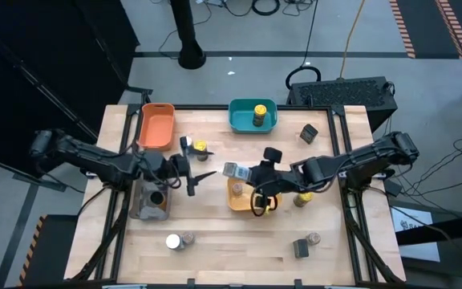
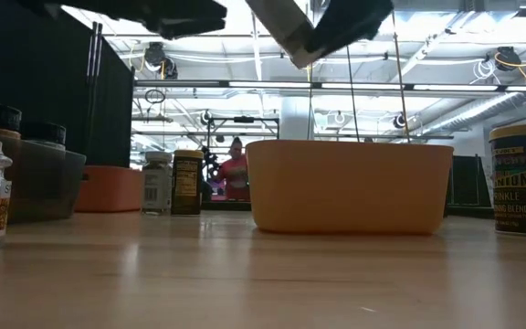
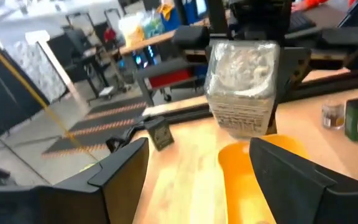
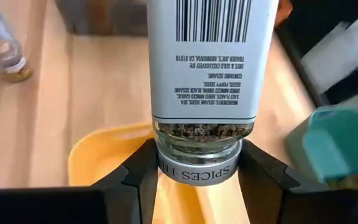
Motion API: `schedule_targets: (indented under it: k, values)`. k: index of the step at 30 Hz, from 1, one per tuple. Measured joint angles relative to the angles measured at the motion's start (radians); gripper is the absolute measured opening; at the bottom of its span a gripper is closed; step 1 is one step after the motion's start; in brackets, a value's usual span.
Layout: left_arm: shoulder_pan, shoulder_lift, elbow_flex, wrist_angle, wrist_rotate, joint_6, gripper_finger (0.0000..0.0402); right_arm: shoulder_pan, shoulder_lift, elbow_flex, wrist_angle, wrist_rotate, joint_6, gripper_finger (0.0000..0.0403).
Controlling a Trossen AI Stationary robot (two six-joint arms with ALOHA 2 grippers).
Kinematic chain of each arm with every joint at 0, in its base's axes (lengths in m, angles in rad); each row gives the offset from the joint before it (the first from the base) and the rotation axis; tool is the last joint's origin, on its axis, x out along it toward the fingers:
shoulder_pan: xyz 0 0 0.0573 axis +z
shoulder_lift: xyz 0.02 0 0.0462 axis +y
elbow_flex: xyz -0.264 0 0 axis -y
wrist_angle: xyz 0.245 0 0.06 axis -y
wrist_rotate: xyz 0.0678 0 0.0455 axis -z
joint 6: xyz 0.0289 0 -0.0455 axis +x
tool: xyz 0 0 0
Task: Sort spices by type
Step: Put the bottom right white spice bottle into the orange bin
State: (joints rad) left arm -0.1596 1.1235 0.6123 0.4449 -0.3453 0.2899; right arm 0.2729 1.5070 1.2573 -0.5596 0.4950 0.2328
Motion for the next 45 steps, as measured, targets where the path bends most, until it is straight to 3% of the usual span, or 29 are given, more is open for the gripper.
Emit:
schedule_targets:
  k: [6, 15, 21, 27, 36, 45]
  values:
    - [-0.013, 0.026, 0.117, -0.146, 0.042, -0.020, 0.0283, -0.050, 0.010, 0.093, -0.235, -0.114, 0.107, 0.0155]
    - [-0.011, 0.158, 0.389, -0.497, 0.045, -0.008, 0.0283, -0.089, 0.088, 0.226, -0.473, -0.163, 0.144, 0.0155]
    - [0.015, 0.230, 0.493, -0.540, 0.065, 0.055, 0.0283, -0.090, 0.211, 0.310, -0.602, -0.158, 0.126, 0.0155]
    - [0.061, 0.274, 0.533, -0.686, 0.163, 0.029, 0.0283, -0.090, 0.312, 0.409, -0.712, -0.124, 0.122, 0.0155]
    - [0.068, 0.314, 0.536, -0.695, 0.122, 0.059, 0.0283, -0.090, 0.327, 0.502, -0.736, -0.074, 0.097, 0.0155]
    - [0.091, 0.331, 0.536, -0.675, 0.097, 0.064, 0.0283, -0.090, 0.327, 0.507, -0.727, -0.051, 0.084, 0.0155]
